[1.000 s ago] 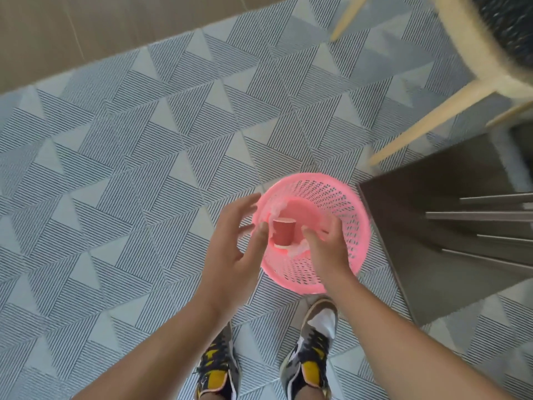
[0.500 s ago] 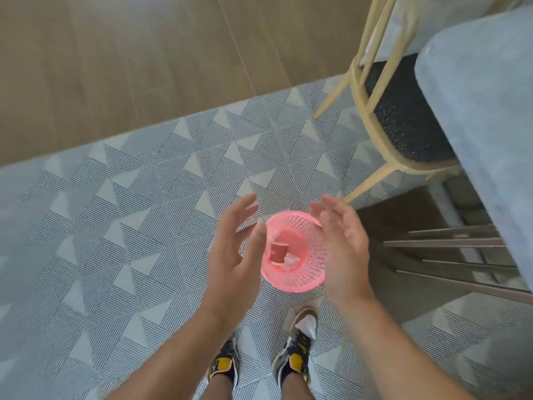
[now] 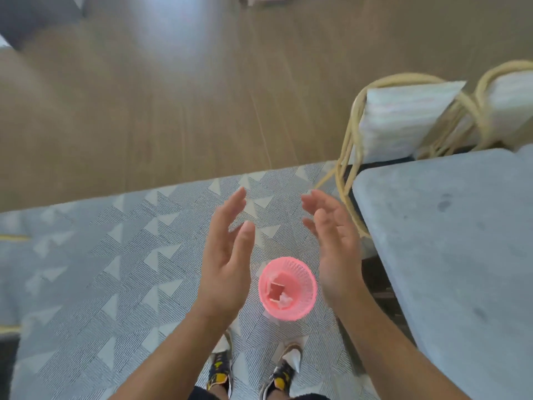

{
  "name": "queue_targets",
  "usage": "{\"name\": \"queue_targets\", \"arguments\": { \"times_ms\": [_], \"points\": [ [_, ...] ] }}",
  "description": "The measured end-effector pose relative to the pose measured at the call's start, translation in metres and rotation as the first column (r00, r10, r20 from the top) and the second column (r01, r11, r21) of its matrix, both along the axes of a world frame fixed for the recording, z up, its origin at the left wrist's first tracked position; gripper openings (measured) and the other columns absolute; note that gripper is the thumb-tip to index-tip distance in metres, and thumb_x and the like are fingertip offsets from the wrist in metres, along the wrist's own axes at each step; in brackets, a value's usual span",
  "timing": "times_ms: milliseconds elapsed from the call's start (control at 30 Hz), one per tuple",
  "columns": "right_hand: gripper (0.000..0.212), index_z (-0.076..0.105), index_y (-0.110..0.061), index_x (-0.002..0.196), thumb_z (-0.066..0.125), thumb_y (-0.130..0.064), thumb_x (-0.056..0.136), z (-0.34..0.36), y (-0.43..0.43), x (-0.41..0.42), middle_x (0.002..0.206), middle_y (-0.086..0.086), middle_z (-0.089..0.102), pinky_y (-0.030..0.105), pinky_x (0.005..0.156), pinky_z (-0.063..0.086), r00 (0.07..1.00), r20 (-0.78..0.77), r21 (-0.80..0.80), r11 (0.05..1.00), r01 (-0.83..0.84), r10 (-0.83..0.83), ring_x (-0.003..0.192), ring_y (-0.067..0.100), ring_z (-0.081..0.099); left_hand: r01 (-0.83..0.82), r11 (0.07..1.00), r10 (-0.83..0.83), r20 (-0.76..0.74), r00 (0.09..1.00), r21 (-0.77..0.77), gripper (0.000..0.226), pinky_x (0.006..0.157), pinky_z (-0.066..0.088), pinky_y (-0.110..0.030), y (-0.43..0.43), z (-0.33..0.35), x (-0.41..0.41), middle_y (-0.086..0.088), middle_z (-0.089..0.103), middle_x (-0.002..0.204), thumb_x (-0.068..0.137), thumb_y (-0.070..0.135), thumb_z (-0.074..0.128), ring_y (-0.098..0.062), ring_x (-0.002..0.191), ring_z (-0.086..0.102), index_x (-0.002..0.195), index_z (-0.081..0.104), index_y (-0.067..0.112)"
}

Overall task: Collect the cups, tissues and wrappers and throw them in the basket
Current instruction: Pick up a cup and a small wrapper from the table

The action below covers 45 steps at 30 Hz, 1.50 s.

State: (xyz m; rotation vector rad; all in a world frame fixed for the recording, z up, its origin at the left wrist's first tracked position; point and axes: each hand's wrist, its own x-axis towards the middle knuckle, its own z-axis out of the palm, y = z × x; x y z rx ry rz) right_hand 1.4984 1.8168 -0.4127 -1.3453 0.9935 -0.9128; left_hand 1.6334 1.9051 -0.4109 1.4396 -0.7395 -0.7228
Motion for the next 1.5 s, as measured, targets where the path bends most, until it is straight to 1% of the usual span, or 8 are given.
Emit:
{"name": "queue_targets", "arguments": {
  "times_ms": [200,400,500,700,900,1067,1200,1500],
  "points": [
    [0.047,0.064,-0.025,0.130,0.053,-0.053,0.094,0.070,0.011,-0.007,0.130,-0.012,0.070,0.041,0.112,0.049,0.996,0.076,-0.094,0.995,-0.043,0.051,0.130,0.011,0.062,-0.069,0.995,0.073,0.058,0.996,-0.072,0.047,0.120,0.043,-0.048,0.029,0.072,-0.001,0.014,0.055,0.153,0.103,0.029,0.049,-0.006,0.146,0.047,0.150,0.050,0.028],
    [0.046,0.063,-0.027,0.130,0.056,-0.052,0.093,0.098,0.008,0.013,0.129,-0.008,0.071,0.047,0.115,0.047,0.992,0.112,-0.116,0.992,-0.040,0.053,0.131,0.014,0.062,-0.104,0.989,0.113,0.081,0.990,-0.105,0.047,0.118,0.045,-0.032,0.039,0.100,0.022,0.012,0.055,0.152,0.102,0.030,0.047,-0.003,0.144,0.048,0.149,0.050,0.031],
    [0.048,0.063,-0.026,0.131,0.056,-0.053,0.092,0.105,0.006,0.037,0.129,-0.007,0.072,0.045,0.114,0.048,0.991,0.118,-0.132,0.990,-0.048,0.064,0.131,0.013,0.062,-0.116,0.986,0.128,0.091,0.988,-0.122,0.047,0.118,0.046,-0.039,0.041,0.105,0.045,0.011,0.055,0.152,0.102,0.028,0.047,-0.006,0.145,0.048,0.149,0.050,0.029],
    [0.039,0.064,-0.031,0.127,0.055,-0.050,0.094,0.114,0.015,0.115,0.129,-0.004,0.071,0.048,0.113,0.048,0.984,0.119,-0.176,0.978,-0.112,0.135,0.129,0.015,0.063,-0.186,0.974,0.200,0.099,0.975,-0.131,0.050,0.119,0.043,-0.051,0.061,0.105,0.123,0.007,0.053,0.155,0.103,0.033,0.049,-0.007,0.145,0.048,0.152,0.049,0.024],
    [0.033,0.065,-0.033,0.124,0.055,-0.048,0.096,0.118,0.045,0.247,0.126,-0.003,0.071,0.049,0.112,0.048,0.949,0.159,-0.185,0.953,-0.242,0.272,0.126,0.019,0.064,-0.322,0.934,0.338,0.088,0.937,-0.153,0.047,0.119,0.043,-0.053,0.115,0.109,0.237,0.012,0.053,0.154,0.098,0.044,0.048,-0.009,0.146,0.048,0.145,0.050,0.038],
    [0.036,0.062,-0.029,0.128,0.052,-0.046,0.098,0.125,0.074,0.350,0.128,0.002,0.069,0.049,0.111,0.050,0.883,0.158,-0.217,0.888,-0.406,0.443,0.128,0.021,0.063,-0.484,0.857,0.506,0.118,0.854,-0.176,0.053,0.119,0.044,-0.052,0.162,0.122,0.319,0.010,0.055,0.153,0.098,0.044,0.048,-0.009,0.144,0.050,0.149,0.049,0.027],
    [0.038,0.063,-0.026,0.128,0.053,-0.047,0.098,0.132,0.096,0.425,0.126,0.003,0.069,0.046,0.109,0.051,0.819,0.161,-0.227,0.828,-0.513,0.551,0.126,0.021,0.063,-0.593,0.784,0.618,0.139,0.774,-0.183,0.045,0.119,0.044,-0.054,0.198,0.130,0.367,0.012,0.056,0.151,0.099,0.044,0.048,-0.010,0.144,0.050,0.143,0.050,0.036],
    [0.041,0.064,-0.026,0.128,0.053,-0.051,0.097,0.123,0.133,0.596,0.123,0.005,0.068,0.052,0.109,0.051,0.601,0.181,-0.188,0.627,-0.756,0.779,0.124,0.021,0.065,-0.819,0.545,0.838,0.151,0.524,-0.181,0.044,0.119,0.041,-0.059,0.254,0.132,0.459,0.011,0.060,0.147,0.097,0.044,0.050,-0.015,0.144,0.051,0.140,0.053,0.036]
  ]
}}
